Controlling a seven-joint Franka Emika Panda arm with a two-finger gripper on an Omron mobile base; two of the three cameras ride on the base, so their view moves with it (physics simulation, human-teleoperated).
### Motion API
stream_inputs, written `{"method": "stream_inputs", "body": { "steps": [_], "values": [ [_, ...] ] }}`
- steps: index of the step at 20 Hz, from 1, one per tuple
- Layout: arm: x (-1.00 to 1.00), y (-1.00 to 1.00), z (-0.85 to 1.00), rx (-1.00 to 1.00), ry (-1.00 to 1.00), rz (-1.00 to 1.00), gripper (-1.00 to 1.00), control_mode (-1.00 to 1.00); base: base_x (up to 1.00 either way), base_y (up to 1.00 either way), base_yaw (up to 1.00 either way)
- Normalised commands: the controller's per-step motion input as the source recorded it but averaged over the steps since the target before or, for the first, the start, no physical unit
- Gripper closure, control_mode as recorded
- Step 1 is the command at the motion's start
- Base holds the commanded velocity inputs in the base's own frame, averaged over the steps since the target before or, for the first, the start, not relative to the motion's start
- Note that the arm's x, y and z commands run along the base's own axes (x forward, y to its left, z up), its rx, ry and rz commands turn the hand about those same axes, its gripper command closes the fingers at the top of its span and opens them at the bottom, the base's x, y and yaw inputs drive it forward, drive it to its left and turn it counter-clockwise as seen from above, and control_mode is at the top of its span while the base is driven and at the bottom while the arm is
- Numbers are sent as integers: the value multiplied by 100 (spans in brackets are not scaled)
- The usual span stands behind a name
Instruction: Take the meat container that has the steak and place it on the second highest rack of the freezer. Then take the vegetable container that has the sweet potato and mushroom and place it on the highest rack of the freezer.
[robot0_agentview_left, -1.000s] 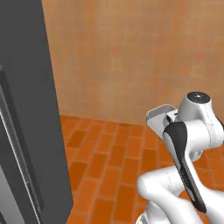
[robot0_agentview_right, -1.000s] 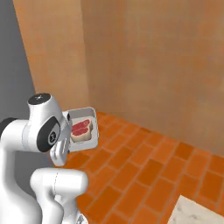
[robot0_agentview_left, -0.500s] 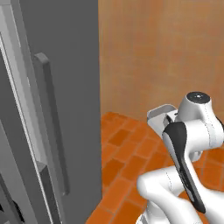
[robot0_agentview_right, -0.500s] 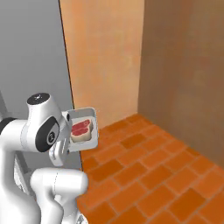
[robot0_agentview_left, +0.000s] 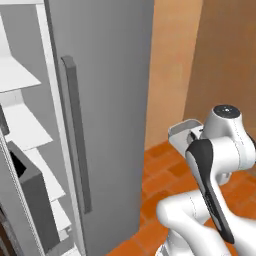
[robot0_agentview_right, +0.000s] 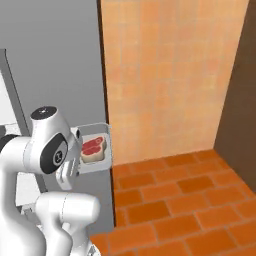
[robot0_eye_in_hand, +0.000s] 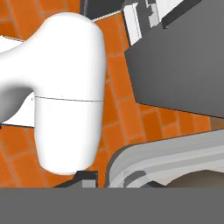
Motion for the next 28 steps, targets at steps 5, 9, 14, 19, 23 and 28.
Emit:
{"method": "stream_inputs", "body": {
  "steps": [5, 9, 14, 19, 23, 28],
  "values": [
    [0, 0, 0, 0, 0, 0, 100, 100, 29, -25, 66],
    [0, 0, 0, 0, 0, 0, 100, 100, 0, -3, 65],
    [0, 0, 0, 0, 0, 0, 100, 100, 10, -6, 57],
    [0, 0, 0, 0, 0, 0, 100, 100, 29, -5, 46],
    [0, 0, 0, 0, 0, 0, 100, 100, 37, -4, 43],
    [0, 0, 0, 0, 0, 0, 100, 100, 43, -12, 40]
  ]
}}
